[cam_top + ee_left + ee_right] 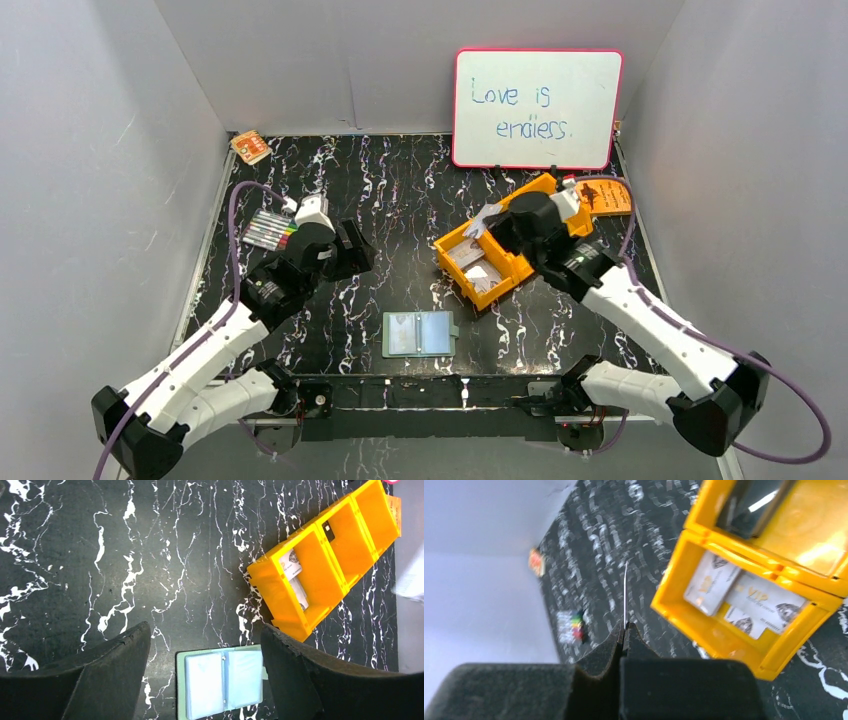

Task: Put the credit cards into the card holder
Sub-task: Pick up the credit card from the storage box, then insert the credit card into the card holder.

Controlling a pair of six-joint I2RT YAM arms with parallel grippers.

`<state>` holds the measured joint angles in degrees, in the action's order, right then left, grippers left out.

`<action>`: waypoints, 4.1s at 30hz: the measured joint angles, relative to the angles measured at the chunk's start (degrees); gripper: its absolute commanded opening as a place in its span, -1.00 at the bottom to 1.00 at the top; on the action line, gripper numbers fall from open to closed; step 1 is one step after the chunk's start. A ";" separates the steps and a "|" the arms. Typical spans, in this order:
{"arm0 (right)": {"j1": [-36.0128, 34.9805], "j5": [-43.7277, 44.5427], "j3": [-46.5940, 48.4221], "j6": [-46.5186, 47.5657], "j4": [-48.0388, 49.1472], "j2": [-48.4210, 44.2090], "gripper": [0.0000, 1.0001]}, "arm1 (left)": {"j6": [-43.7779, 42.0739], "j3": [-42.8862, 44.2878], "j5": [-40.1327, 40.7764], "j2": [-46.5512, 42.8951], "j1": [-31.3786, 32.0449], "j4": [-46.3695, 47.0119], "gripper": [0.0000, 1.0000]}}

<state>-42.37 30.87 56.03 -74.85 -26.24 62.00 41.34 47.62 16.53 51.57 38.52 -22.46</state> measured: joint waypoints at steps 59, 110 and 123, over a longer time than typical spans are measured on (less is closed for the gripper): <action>-5.31 -48.83 -19.93 15.08 9.14 -3.06 -1.00 | 12.31 -12.09 -24.28 1.29 1.42 -0.35 0.53; -10.78 -40.02 -33.62 14.51 46.71 14.40 -1.00 | 16.76 -22.88 -19.74 6.27 1.42 1.09 -0.27; -13.55 -36.37 -34.18 16.39 44.00 8.55 -1.00 | 16.59 -23.74 -20.09 6.23 1.42 2.25 -0.31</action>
<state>-55.92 -5.50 21.85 -58.46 17.76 70.54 57.93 23.88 -3.55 57.80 39.94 -20.21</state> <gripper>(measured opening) 0.039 0.354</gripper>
